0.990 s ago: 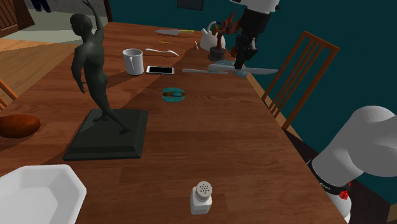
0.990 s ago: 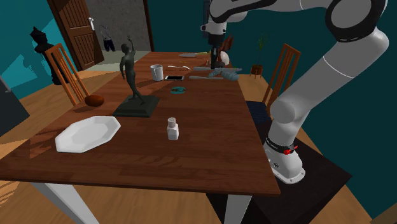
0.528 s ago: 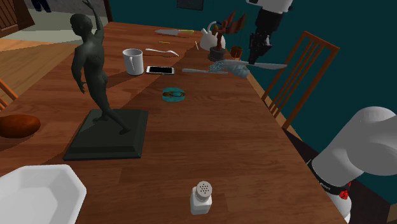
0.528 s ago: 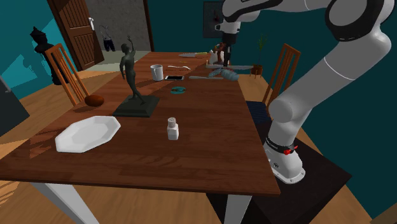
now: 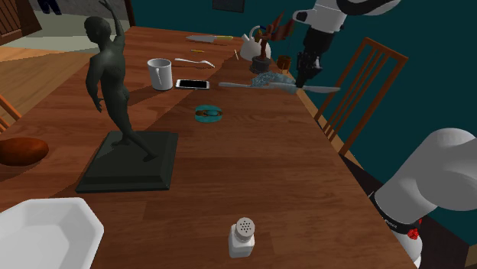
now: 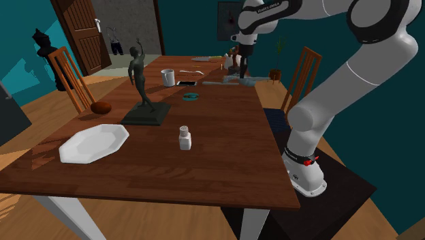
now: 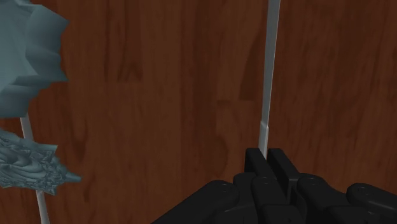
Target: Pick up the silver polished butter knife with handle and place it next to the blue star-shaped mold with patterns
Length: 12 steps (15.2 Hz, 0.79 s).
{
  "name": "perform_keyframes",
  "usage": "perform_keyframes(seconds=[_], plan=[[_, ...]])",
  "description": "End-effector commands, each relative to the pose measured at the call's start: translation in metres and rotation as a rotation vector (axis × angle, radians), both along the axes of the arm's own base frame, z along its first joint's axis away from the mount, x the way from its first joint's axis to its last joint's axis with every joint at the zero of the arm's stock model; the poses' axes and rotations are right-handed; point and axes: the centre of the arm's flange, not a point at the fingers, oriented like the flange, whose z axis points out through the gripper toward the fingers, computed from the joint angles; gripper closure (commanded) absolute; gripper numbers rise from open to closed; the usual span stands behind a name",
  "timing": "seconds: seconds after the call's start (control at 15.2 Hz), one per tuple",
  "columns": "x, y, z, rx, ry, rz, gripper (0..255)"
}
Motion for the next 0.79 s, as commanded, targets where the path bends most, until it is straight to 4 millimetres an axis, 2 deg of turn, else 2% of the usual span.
perform_keyframes(seconds=[0.0,0.73], plan=[[0.0,-0.001,-0.012,0.0,-0.001,0.0,255],[0.0,-0.001,-0.07,0.0,-0.001,0.0,255]])
